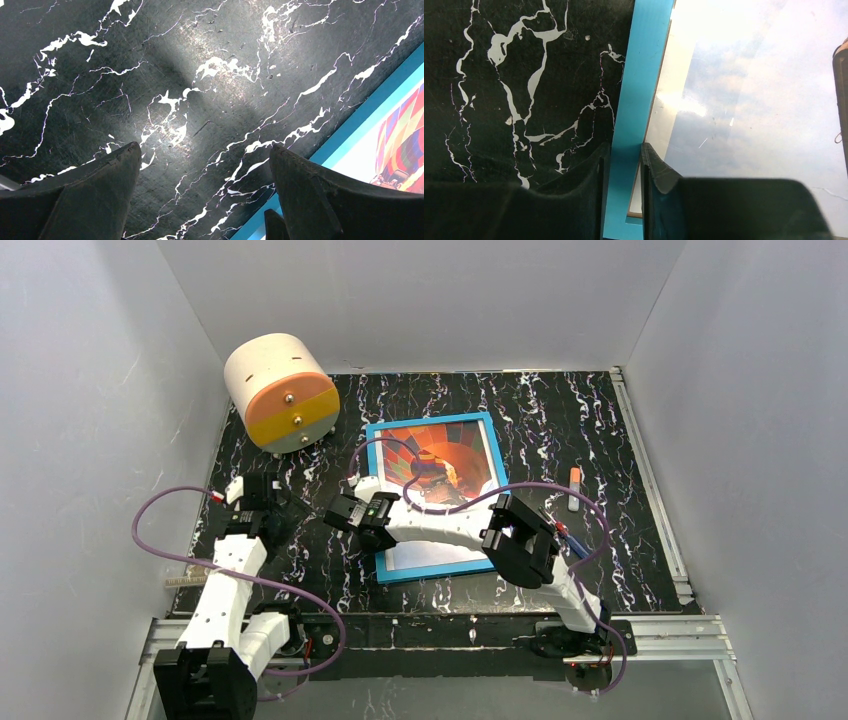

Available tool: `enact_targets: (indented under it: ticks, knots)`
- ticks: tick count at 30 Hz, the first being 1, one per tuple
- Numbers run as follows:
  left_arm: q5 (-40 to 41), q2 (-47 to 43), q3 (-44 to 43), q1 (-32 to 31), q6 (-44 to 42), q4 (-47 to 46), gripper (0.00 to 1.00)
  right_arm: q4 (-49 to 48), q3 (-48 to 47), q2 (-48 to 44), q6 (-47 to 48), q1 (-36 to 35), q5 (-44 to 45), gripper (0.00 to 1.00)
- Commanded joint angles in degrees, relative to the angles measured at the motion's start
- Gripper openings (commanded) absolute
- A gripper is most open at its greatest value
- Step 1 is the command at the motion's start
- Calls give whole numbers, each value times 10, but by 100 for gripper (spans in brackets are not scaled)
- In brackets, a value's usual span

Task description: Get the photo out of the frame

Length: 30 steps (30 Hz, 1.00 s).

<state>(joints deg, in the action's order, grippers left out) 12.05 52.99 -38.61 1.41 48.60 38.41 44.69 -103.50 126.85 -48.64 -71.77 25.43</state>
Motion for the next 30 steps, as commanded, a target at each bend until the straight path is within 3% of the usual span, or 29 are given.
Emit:
enact_targets:
  ticks: [1, 3, 8, 13, 22, 30]
  knots:
    - [17, -3, -6, 3, -4, 19, 98, 37, -10, 4, -10, 0, 29, 27]
    - [14, 0, -7, 3, -10, 17, 98, 26, -3, -10, -9, 0, 29, 25]
    - [-24, 12, -10, 3, -45, 0, 98, -63, 58, -77, 8, 0, -12, 3]
    - [-138, 17, 3, 3, -78, -60, 98, -138, 117, -149, 20, 0, -36, 3]
    - [-380, 64, 47, 3, -60, -277, 98, -247, 252, -269, 7, 0, -79, 5]
    - [-461, 133, 79, -25, -2, -472, 98, -278, 274, -301, 12, 0, -98, 6]
